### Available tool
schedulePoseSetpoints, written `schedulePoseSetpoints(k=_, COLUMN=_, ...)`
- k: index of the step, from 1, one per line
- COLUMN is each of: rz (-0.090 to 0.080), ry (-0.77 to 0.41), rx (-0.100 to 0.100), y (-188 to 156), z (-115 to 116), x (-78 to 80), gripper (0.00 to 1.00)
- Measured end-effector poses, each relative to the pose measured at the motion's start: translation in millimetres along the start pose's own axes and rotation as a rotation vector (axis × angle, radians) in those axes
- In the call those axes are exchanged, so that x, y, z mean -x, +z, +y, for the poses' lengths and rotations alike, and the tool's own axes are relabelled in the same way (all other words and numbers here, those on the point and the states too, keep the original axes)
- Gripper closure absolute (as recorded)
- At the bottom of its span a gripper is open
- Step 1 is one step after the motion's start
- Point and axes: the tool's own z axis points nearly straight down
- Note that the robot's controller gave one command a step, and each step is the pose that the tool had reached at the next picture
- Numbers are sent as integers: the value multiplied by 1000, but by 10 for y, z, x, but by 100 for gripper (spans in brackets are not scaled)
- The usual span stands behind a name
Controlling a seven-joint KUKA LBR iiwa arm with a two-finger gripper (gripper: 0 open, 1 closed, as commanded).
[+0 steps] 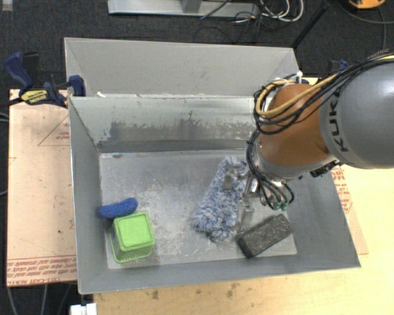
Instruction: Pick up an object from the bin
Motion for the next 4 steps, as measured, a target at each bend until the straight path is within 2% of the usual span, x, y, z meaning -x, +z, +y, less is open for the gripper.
schedulePoseSetpoints(k=1, rz=-8, ry=0, rx=0, y=-46, z=0, x=17, gripper=0)
schedulePoseSetpoints(k=2, rz=-13, ry=-176, rx=-2, y=366, z=109, x=180, gripper=0)
schedulePoseSetpoints(k=3, rz=-5, ry=-296, rx=-1, y=566, z=154, x=255, gripper=0)
schedulePoseSetpoints(k=4, rz=-6, ry=-386, rx=-2, y=563, z=245, x=361, gripper=0)
